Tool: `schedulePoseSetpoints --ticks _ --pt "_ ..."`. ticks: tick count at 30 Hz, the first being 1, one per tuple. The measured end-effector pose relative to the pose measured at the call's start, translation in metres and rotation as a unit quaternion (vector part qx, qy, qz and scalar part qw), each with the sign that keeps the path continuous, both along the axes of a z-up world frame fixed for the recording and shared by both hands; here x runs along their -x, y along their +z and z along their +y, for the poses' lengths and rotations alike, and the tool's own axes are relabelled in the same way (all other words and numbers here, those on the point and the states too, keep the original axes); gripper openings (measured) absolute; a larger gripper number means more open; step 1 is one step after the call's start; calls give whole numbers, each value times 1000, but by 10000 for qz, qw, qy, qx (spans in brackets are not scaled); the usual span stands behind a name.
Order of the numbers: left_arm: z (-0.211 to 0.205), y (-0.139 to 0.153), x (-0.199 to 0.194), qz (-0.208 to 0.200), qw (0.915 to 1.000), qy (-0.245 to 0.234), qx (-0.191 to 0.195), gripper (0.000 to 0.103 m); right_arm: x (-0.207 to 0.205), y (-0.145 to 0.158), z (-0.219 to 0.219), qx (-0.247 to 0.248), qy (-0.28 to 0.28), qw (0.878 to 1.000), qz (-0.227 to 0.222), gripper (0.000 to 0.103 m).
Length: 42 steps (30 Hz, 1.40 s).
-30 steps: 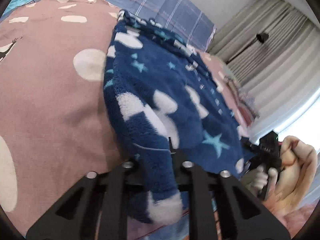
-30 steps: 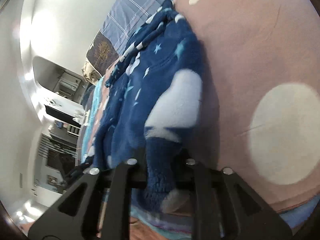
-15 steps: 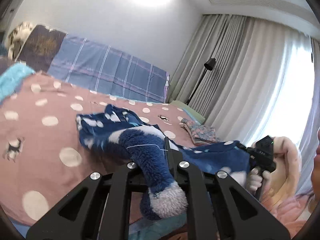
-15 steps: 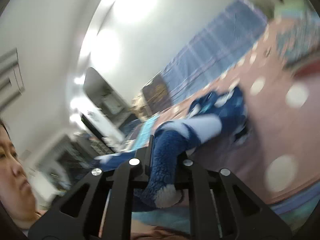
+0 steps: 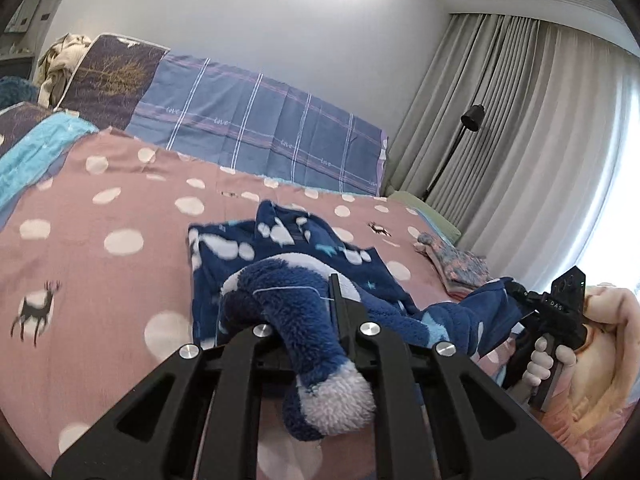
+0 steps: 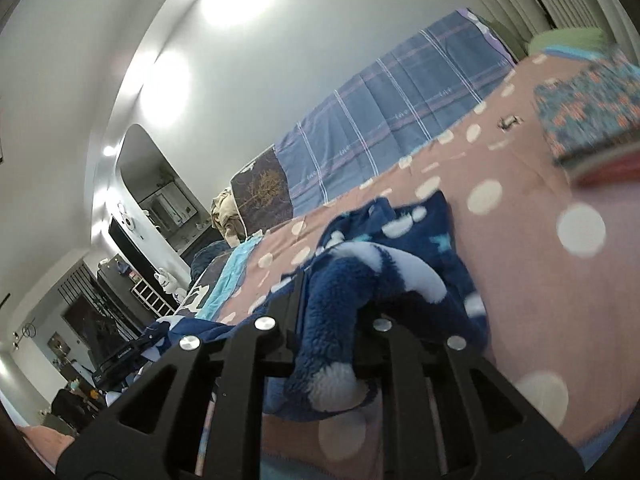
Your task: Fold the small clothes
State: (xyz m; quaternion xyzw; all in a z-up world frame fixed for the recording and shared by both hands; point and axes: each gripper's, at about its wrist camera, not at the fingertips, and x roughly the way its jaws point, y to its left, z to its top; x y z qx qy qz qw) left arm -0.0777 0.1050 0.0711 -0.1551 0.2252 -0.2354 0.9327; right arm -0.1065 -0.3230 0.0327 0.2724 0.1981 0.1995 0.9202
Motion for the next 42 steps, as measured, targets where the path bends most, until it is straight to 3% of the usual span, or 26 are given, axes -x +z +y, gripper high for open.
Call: schedulePoseSetpoints --ticks 6,17,22,27,29,31,37,40,42 --pt "-10 22 -43 -263 9995 72 -147 12 -45 20 1 257 -67 9994 -226 18" --pt "-24 34 -142 -380 9973 313 -552 13 -143 26 -11 432 -253 9987 -17 17" --pt "-26 6 -196 4 9948 550 -857 13 -202 6 -11 673 -337 9966 330 17" --pt "-33 -58 -247 676 9865 689 -1323 14 -257 -48 -5 1220 -503 9859 1026 17" --pt "-39 -95 -263 942 9778 785 -1702 15 -275 -77 -2 1456 -594 9776 1401 17" --pt "-40 -113 -270 1088 9764 758 -1708 17 -285 -99 -1 1565 -615 9728 1594 18" --pt "-27 -104 -265 1038 9821 716 -1399 19 -280 -105 4 1789 -561 9710 1486 21" --pt "-24 -93 -255 886 9853 749 -1251 26 -272 -96 2 1789 -494 9725 1408 34" --pt "-21 -84 -244 818 9880 712 -1098 40 -262 -85 3 1820 -405 9740 1287 55"
